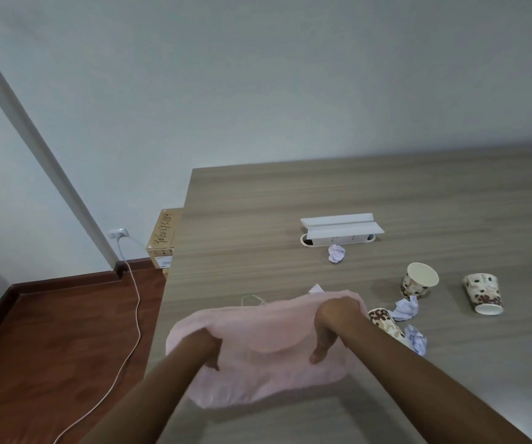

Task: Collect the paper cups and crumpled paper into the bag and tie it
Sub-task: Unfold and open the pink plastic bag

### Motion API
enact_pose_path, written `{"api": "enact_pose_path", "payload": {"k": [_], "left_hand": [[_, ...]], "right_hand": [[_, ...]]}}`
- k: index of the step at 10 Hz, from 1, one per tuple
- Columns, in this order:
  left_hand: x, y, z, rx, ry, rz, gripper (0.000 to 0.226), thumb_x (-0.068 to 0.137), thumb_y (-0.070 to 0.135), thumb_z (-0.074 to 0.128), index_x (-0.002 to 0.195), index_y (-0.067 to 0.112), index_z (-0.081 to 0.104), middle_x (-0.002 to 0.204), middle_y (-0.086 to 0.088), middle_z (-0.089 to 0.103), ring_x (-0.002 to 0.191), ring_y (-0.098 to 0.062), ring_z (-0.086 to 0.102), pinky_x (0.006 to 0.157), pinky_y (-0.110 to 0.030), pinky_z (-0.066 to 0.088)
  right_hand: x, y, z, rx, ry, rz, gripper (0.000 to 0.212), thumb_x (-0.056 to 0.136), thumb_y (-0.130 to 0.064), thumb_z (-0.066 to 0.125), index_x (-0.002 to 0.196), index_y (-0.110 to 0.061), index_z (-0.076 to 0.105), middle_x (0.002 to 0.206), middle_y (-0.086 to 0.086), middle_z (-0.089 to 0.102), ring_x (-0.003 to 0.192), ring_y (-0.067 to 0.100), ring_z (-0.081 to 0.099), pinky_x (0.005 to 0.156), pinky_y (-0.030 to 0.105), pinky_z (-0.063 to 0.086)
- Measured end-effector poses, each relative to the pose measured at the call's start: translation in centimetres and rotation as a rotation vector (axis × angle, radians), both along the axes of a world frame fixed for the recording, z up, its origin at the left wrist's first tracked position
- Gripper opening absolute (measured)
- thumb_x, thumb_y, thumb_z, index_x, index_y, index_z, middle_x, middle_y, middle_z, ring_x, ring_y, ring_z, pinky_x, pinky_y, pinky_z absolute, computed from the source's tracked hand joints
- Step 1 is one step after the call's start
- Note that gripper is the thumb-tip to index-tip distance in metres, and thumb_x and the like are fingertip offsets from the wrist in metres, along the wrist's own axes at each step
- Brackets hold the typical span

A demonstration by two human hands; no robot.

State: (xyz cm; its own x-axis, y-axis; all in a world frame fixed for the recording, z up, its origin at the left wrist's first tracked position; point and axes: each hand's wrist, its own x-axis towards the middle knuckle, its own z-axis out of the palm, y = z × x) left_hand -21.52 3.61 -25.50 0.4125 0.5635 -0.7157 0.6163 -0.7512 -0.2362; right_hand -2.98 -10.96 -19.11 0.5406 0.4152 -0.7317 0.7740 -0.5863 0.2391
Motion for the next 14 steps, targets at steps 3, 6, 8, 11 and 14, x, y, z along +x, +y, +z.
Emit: {"api": "enact_pose_path", "payload": {"k": [3, 6, 8, 11, 14], "left_hand": [[3.9, -1.2, 4.3, -0.423, 0.016, 0.065, 0.078, 0.093, 0.016, 0.063, 0.155, 0.030, 0.018, 0.133, -0.014, 0.061, 0.113, -0.027, 0.063, 0.094, -0.038, 0.049], [4.2, 1.2, -0.5, 0.057, -0.541, 0.004, 0.119, 0.075, 0.046, 0.078, 0.157, 0.024, -0.005, 0.164, -0.012, -0.003, 0.151, -0.033, -0.004, 0.120, -0.044, 0.008], [2.3, -3.6, -0.9, 0.030, -0.319, -0.171, 0.078, 0.082, 0.024, 0.076, 0.146, 0.010, 0.034, 0.138, -0.013, 0.052, 0.124, -0.030, 0.053, 0.103, -0.039, 0.046], [-0.7, -2.6, -2.5, 0.062, 0.105, -0.107, 0.056, 0.102, 0.029, 0.046, 0.149, 0.004, 0.032, 0.153, -0.015, 0.037, 0.142, -0.028, 0.035, 0.117, -0.040, 0.021], [3.6, -3.9, -4.2, -0.080, -0.223, -0.226, 0.043, 0.092, 0.009, 0.059, 0.134, 0.012, 0.056, 0.133, -0.009, 0.059, 0.120, -0.028, 0.056, 0.097, -0.035, 0.049]], "right_hand": [[-4.6, 1.8, -3.7, 0.499, 0.241, 0.400, 0.046, 0.086, -0.042, 0.067, 0.124, -0.016, 0.062, 0.131, 0.009, 0.059, 0.123, 0.028, 0.052, 0.101, 0.035, 0.039], [-8.3, -0.3, -10.4, -0.075, 0.368, 0.632, 0.047, 0.094, -0.012, 0.053, 0.141, -0.012, 0.048, 0.148, 0.013, 0.045, 0.132, 0.033, 0.045, 0.109, 0.049, 0.038], [-6.7, 2.2, -7.2, 0.355, 0.404, 0.447, 0.037, 0.091, -0.026, 0.062, 0.119, -0.002, 0.065, 0.126, 0.016, 0.061, 0.107, 0.030, 0.057, 0.090, 0.032, 0.043], [-1.6, 2.5, -9.4, -0.011, 0.062, 0.167, 0.057, 0.094, -0.032, 0.055, 0.147, -0.019, 0.040, 0.157, 0.005, 0.033, 0.146, 0.031, 0.025, 0.115, 0.065, 0.009], [-8.5, 0.1, -10.9, 0.328, 0.216, 0.507, 0.037, 0.094, -0.019, 0.051, 0.126, -0.001, 0.056, 0.126, 0.021, 0.060, 0.116, 0.037, 0.059, 0.096, 0.044, 0.046]]}}
